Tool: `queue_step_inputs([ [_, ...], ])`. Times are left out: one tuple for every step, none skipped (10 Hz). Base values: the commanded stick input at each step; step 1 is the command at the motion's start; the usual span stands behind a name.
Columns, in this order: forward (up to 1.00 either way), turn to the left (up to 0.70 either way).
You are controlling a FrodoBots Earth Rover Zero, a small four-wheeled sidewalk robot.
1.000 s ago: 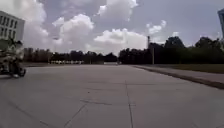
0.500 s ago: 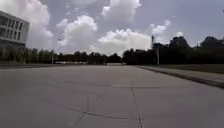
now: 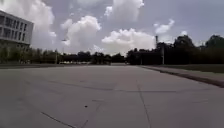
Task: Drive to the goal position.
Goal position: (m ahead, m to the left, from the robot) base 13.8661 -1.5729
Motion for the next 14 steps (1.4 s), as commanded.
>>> queue_step_inputs([
  [0.70, 0.06],
  [0.70, 0.06],
  [0.70, 0.06],
  [0.70, 0.06],
  [0.70, 0.06],
  [0.70, 0.06],
  [0.70, 0.06],
  [0.70, 0.06],
  [0.70, 0.06],
  [0.70, 0.06],
  [0.70, 0.06],
  [0.70, 0.06],
  [0.70, 0.06],
  [0.70, 0.06],
])
